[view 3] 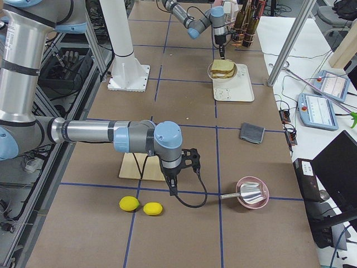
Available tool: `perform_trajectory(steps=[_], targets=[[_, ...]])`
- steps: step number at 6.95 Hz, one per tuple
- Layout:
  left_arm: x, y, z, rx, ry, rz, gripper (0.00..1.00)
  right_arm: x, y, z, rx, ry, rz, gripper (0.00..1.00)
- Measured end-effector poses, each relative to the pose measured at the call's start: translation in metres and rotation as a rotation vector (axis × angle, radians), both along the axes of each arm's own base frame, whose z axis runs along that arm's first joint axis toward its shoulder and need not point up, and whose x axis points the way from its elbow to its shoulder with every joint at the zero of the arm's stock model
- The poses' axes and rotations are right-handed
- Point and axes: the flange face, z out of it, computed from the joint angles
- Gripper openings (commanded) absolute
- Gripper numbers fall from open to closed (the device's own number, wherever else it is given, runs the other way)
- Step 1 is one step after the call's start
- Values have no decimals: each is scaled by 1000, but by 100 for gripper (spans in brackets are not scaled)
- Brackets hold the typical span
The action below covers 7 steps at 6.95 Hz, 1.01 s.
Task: Make sandwich and place on tray
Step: 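Carry the plate with the left gripper onto the white tray, then release the plate and withdraw the left arm from the tray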
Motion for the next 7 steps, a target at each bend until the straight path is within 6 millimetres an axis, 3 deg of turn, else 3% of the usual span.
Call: perform_trajectory(steps=[1, 2, 3, 5, 7], targets=[[5, -34, 16, 8, -20, -10, 0, 0, 0, 0, 1, 0, 0, 100], [10, -49, 31, 13, -27, -14, 69, 0, 0, -1, 2, 0, 0, 100], [14, -52, 37, 17, -28, -13, 100, 0, -1, -1, 3, 0, 0, 100], [14, -52, 37, 36, -27, -8, 100, 0, -1, -1, 4, 0, 0, 100], [-23, -60, 27, 88, -28, -21, 100, 0, 0, 1, 1, 0, -1, 100]])
